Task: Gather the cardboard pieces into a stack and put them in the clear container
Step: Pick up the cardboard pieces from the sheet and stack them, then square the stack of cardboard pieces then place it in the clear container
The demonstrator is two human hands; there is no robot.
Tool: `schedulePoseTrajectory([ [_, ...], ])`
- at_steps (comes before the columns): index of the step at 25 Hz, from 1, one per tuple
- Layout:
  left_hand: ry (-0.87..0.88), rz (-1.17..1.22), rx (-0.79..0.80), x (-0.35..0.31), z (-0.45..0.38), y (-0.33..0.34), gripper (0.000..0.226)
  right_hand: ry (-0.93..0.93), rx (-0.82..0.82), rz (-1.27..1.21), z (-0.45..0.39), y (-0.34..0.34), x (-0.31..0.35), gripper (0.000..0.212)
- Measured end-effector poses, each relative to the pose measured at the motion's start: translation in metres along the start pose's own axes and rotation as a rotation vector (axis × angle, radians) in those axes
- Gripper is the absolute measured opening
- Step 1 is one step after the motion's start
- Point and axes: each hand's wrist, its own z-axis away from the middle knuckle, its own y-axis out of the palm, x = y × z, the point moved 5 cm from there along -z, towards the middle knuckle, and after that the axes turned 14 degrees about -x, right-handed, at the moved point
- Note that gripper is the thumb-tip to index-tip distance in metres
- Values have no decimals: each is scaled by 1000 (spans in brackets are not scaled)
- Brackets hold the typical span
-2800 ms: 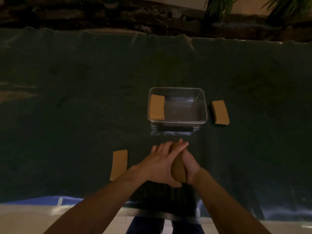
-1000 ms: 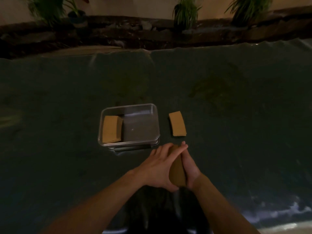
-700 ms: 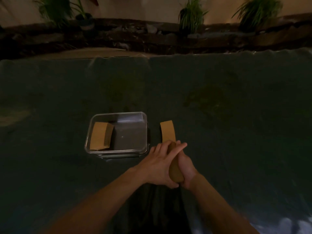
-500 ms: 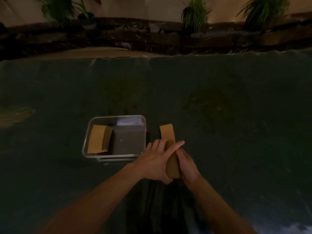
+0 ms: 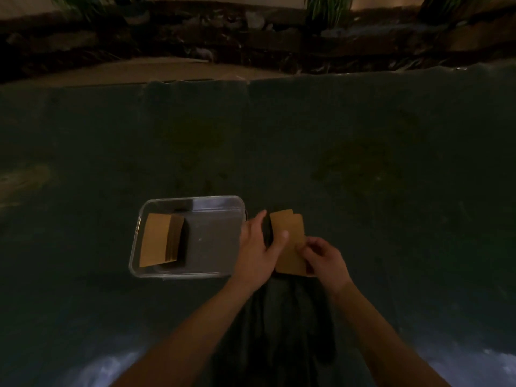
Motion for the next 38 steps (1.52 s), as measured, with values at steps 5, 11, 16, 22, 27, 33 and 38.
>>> schedulePoseTrajectory([
  [5, -326, -37, -14, 20, -15, 22, 37, 29, -11, 60, -21, 14, -3, 8],
  [11, -358, -78, -113, 19, -29, 35, 34, -307, -248, 501, -36, 18, 3, 31],
  [16, -325, -101, -208, 18, -34, 34, 34, -310, -311, 609, -39, 27, 4, 27],
  [22, -319, -135, -217, 24, -34, 37, 34, -220, -333, 584, -39, 28, -3, 39],
  [27, -400, -114, -179, 25, -30, 50, 26, -39, -190, 573, -48, 36, -4, 56],
  [33, -567, 117, -22, 33, -30, 41, 16, 301, -14, 149, -40, 32, -5, 27],
  [38, -635, 413, 123, 33, 19, 36, 18, 79, -50, 136, -1, 14, -4, 28],
])
